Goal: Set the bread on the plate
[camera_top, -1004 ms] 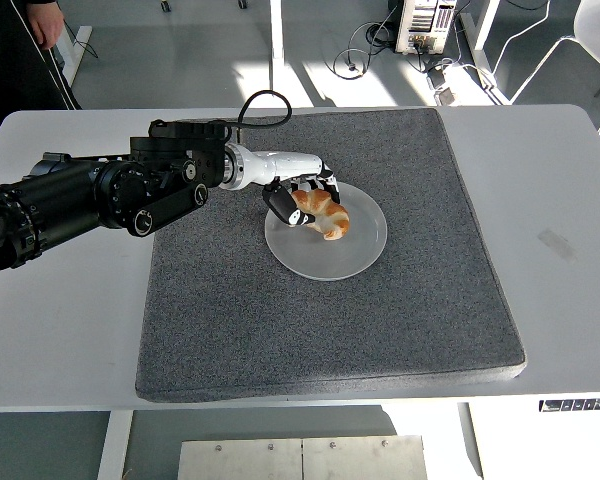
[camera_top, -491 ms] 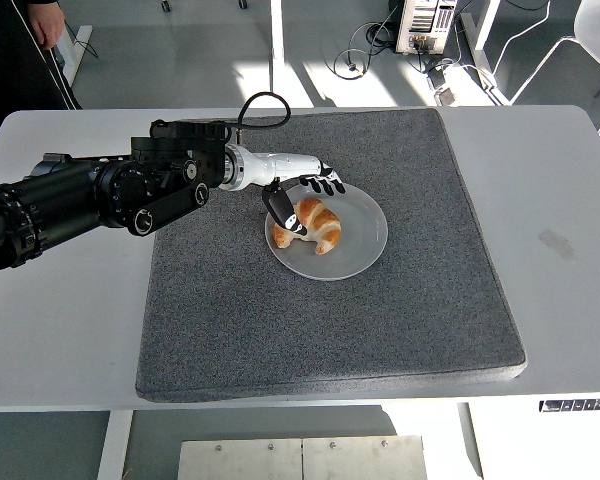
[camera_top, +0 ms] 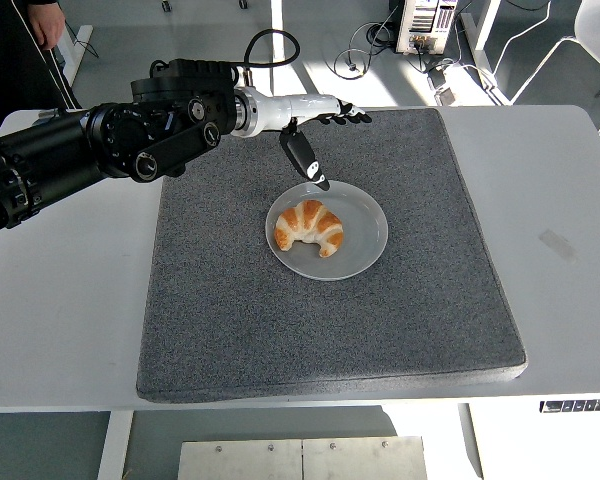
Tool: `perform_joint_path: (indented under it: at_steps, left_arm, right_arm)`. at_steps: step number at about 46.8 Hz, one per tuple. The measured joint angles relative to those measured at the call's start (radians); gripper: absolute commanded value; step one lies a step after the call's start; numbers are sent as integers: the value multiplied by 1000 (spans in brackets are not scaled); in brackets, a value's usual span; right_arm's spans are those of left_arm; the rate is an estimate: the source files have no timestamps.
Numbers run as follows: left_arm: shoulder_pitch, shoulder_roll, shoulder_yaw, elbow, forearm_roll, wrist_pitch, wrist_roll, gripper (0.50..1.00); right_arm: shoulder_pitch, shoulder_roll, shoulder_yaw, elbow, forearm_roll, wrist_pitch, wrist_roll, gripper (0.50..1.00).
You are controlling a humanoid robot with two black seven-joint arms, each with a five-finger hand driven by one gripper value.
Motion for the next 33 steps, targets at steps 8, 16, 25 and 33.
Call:
perform_joint_path:
  at_steps: [8,16,25,33]
  left_arm:
    - [-21,0,-72,40,-80,10,1,975]
    - [-13,0,-158,118,-230,14,1,975]
    - [-8,0,-306,127,-433,38,0,975]
    - [71,0,-431,128,-503,40,-1,975]
  right_arm:
    - [0,0,0,2,0,0,0,1000]
    - [0,0,0,1,0,0,0,1000]
    - [0,0,0,1,0,0,0,1000]
    - [0,0,0,1,0,0,0,1000]
